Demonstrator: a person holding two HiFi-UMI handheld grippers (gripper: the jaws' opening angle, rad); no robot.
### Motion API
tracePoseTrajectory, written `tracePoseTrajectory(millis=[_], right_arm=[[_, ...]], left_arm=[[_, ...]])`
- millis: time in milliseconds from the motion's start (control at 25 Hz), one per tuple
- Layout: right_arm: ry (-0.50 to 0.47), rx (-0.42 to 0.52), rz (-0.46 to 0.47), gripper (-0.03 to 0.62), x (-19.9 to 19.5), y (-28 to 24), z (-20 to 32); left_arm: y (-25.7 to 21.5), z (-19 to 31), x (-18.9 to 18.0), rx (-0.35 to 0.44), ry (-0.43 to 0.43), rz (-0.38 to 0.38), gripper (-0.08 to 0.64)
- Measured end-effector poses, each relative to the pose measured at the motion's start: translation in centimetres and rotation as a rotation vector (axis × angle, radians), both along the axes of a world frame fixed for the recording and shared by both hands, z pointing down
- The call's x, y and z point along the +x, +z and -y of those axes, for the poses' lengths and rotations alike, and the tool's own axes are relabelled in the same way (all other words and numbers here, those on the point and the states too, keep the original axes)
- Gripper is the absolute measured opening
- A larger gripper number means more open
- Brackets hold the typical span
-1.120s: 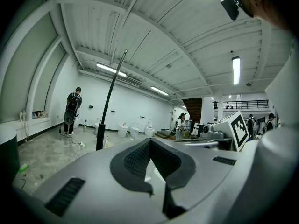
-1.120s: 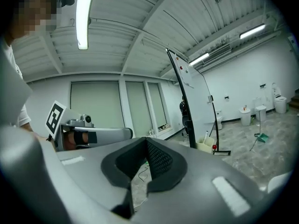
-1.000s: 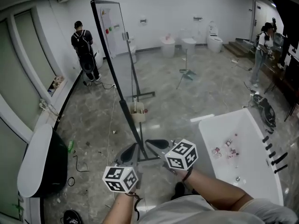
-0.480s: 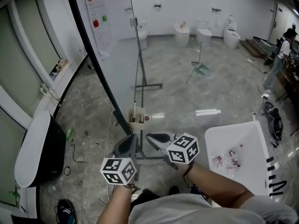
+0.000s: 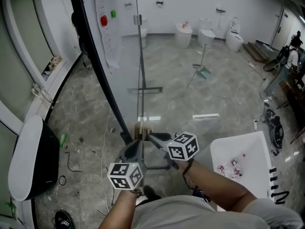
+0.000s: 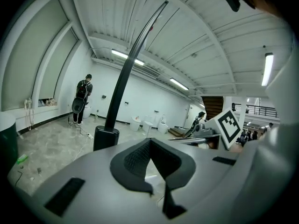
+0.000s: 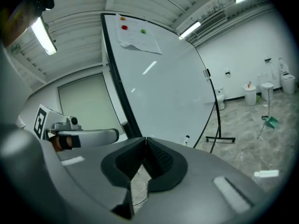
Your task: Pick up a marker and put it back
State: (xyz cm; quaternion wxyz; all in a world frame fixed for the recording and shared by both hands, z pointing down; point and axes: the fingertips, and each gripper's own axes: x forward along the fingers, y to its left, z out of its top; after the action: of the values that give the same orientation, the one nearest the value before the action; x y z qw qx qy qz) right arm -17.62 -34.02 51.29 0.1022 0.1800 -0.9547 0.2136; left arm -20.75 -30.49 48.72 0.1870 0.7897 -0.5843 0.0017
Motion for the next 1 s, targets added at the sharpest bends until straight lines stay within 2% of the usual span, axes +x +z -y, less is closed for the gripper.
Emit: tracePoseTrajectory(millis=[280,520,720,1000], right_arm=[[0.082,-0.112,-0.061,0.04,-3.7,4.0,6.5],[0.149,-0.21,-0.13,0.077,-5.2,8.8,10.7],[0.149,-0.251,-0.178,0.099,-5.9,10.6,13.7],[0.103,-0.315,-0.193,0.121,-7.0,13.1,15.5]], left_arm=[[1.1,2.8,-1.2,-0.02,0.091,-0.011,0.002],[1.9,3.1,-0.4,-0.008,0.188,0.006,0.002],[1.8,4.3,0.3,-0.025,0.199,-0.005,0.002],[2.4,5.1,1.7,-0.041,0.187,0.011,0.002]])
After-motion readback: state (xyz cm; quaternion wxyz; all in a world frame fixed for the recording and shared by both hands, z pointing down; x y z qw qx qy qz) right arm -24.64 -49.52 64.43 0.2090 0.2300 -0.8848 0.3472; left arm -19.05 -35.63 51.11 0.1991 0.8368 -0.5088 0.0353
